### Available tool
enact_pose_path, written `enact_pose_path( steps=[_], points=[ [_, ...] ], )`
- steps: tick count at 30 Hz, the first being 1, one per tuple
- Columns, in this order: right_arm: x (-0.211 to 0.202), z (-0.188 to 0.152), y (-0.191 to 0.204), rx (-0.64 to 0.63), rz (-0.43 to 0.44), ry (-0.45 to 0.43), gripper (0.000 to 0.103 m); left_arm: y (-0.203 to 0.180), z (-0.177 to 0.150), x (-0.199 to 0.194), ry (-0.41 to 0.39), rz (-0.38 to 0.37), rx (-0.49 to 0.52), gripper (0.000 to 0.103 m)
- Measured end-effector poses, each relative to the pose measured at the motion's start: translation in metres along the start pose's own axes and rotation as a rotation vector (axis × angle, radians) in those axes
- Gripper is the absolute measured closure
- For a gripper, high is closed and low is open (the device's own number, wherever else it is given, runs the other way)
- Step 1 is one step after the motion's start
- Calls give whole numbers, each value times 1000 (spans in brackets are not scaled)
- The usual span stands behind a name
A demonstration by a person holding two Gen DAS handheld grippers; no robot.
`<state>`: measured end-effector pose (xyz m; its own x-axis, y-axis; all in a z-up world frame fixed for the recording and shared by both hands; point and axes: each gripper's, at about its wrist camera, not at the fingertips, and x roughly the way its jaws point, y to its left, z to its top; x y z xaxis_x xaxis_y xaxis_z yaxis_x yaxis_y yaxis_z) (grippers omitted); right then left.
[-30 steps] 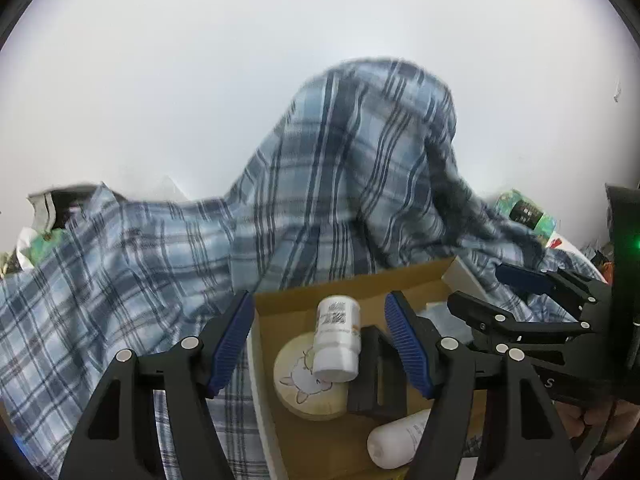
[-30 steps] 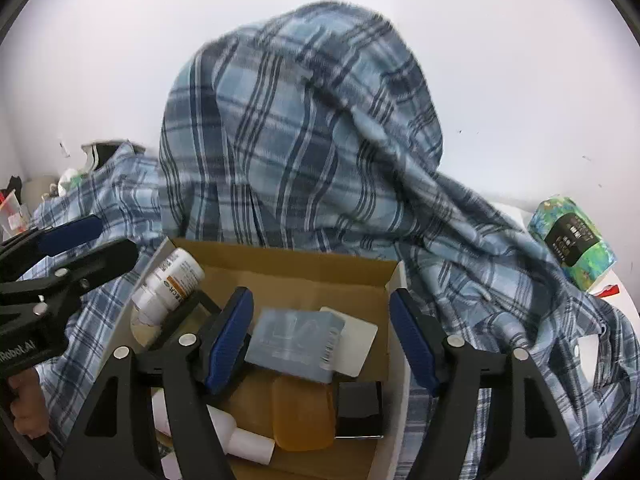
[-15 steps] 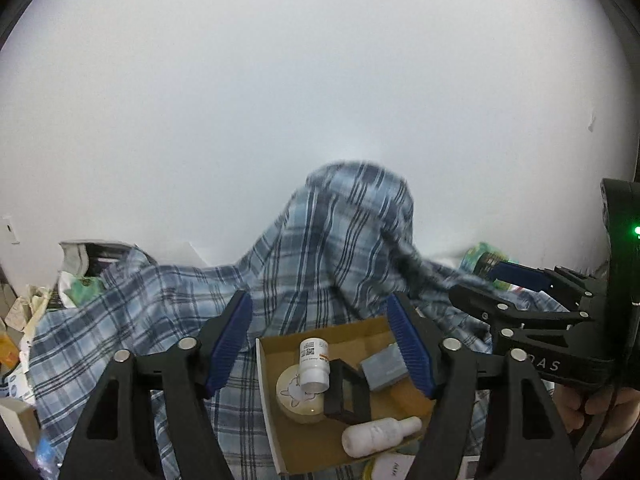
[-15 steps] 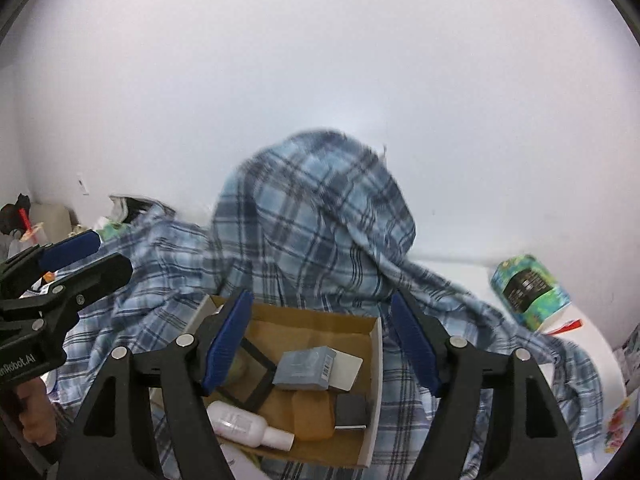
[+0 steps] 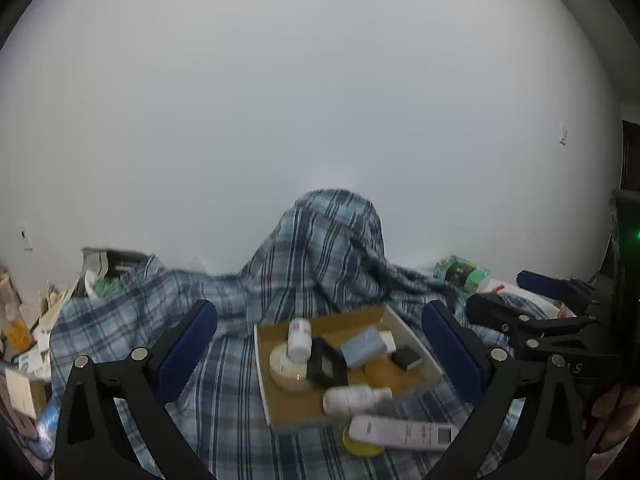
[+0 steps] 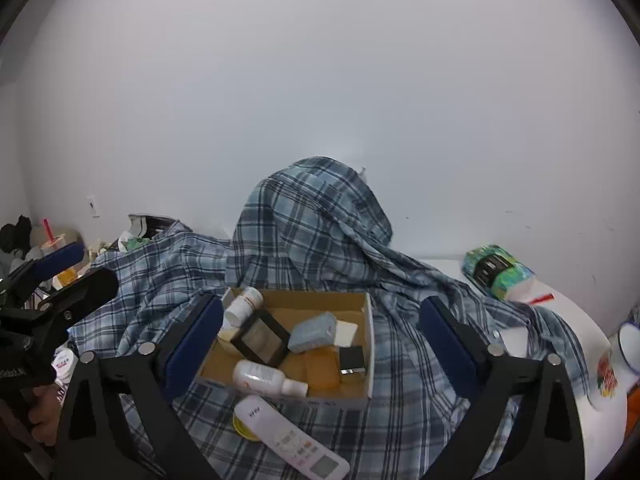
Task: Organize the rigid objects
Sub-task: 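Withdraw both tools and move toward the white remote and yellow lid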
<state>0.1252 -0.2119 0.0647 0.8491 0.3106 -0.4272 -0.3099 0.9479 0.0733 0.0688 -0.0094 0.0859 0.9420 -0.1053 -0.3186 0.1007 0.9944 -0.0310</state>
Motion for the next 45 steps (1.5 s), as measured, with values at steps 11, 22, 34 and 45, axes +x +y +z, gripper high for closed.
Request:
enact_pose_path(
  steps=[11, 22, 34, 45],
  points=[
    [6, -54, -17, 37, -50, 76, 1, 14, -61, -5, 61, 6, -98, 0],
    [21, -72, -28, 42, -75, 130, 1, 21, -96, 17, 177, 16, -115, 0],
    [29, -75, -27, 30, -71, 155, 1, 22, -102, 28, 211, 7, -125, 0],
    [43, -86, -28, 26, -47, 228, 1, 19, -113, 37, 233, -4, -118, 0]
  ],
)
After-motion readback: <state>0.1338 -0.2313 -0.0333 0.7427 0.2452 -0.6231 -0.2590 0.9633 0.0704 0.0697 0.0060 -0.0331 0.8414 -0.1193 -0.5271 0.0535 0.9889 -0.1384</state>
